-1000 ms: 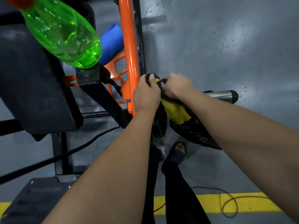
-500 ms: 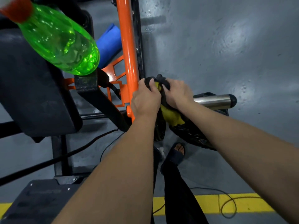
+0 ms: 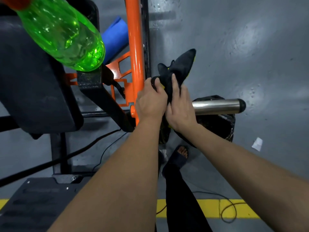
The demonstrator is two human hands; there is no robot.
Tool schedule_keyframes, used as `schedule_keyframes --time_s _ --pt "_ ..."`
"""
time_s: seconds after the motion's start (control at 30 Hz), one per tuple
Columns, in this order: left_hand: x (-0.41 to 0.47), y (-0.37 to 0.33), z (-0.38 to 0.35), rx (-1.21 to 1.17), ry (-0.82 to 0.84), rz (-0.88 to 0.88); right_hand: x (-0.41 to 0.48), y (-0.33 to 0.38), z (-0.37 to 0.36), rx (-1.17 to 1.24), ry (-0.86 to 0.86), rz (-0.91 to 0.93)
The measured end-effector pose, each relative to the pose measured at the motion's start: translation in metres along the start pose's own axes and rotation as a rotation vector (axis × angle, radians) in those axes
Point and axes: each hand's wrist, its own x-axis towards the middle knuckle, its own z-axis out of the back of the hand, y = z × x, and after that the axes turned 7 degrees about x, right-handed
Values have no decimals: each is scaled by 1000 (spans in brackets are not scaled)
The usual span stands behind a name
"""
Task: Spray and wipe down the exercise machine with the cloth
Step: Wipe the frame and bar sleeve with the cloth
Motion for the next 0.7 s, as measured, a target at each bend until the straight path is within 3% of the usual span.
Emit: schedule_keyframes --time_s 0.1,0.23,0.37,0.47,0.63,0.7 --pt "-1 0 0 -2 15 4 19 11 -6 -100 4 -172" --pt "1 0 0 -1 9 11 67 3 -3 53 159 -479" --pt "0 2 -4 1 -31 -2 87 -4 -2 84 231 -580" --pt "2 4 -4 23 -28 4 72 0 0 23 154 -442" --pt "3 4 -4 34 -22 -14 20 0 24 -157 67 61" --pt "4 6 -6 24 -29 -17 20 -4 26 -196 99 75"
